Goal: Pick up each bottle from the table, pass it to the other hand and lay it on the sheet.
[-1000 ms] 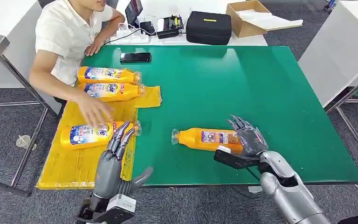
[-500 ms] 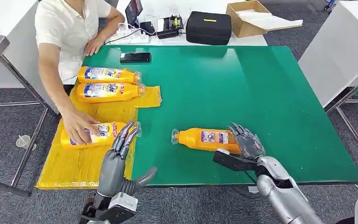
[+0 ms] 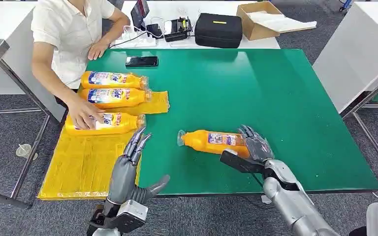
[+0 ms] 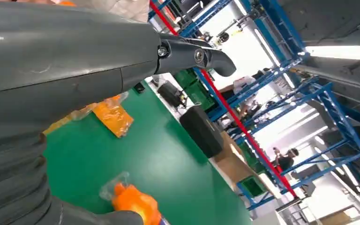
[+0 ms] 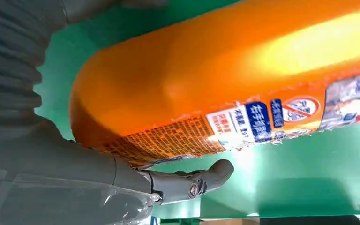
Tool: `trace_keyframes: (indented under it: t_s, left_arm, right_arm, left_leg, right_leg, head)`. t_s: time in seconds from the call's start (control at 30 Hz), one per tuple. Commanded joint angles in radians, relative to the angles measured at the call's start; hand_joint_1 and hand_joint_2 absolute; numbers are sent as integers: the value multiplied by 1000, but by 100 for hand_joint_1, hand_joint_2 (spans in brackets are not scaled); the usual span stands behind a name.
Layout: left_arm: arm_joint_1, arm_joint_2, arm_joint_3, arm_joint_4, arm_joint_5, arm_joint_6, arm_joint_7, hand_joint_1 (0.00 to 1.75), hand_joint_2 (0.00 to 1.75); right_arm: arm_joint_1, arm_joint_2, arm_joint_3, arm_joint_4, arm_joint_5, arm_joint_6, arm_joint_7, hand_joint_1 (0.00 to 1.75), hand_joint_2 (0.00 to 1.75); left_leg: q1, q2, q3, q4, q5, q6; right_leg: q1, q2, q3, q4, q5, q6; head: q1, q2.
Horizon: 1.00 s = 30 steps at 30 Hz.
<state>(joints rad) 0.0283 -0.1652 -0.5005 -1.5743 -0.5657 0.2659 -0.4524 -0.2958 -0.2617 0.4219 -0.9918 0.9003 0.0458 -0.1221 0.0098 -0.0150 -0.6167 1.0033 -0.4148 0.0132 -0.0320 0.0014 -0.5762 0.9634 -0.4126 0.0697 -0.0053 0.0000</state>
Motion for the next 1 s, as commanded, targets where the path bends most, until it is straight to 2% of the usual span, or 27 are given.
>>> trace_keyframes:
  t_s: [0.03,0.2,0.5,0.67,0.8,1.0]
  left_arm:
    - [-68,21,-38,105,30,0,-22,0,175]
    - [-81,22,-41,118,47,7,-35,0,175]
    - [-82,21,-49,114,87,-5,-43,0,175]
    - [-81,11,-41,113,145,-19,-62,0,175]
    - [-48,-57,8,107,407,-125,-54,0,175]
    - [-53,-79,48,187,701,-198,29,0,175]
  right_arm:
    - [-87,30,2,267,-59,68,-82,175,175]
    - [-88,0,10,277,-85,88,-120,175,175]
    - [-95,-40,28,243,-111,97,-123,175,175]
    - [-75,-53,2,201,-196,133,-160,175,175]
    - [9,-69,-65,64,-362,184,-208,175,175]
    - [39,-50,-92,-75,-460,174,-209,175,175]
  left_leg:
    - [1,1,3,-1,0,0]
    - [1,1,7,-2,0,0]
    - [1,2,9,-1,0,0]
    - [1,0,8,0,0,0]
    - [1,-3,8,0,0,0]
    - [0,0,6,0,-1,0]
  right_leg:
    - [1,0,3,-1,1,-3]
    - [2,0,6,-3,1,-5]
    - [2,1,8,-2,0,-4]
    - [1,0,8,-2,0,-3]
    - [2,0,9,-2,-1,-4]
    - [1,3,7,-1,0,-4]
  head:
    - [0,0]
    - [0,0]
    - [0,0]
    - [0,0]
    - [0,0]
    - [0,0]
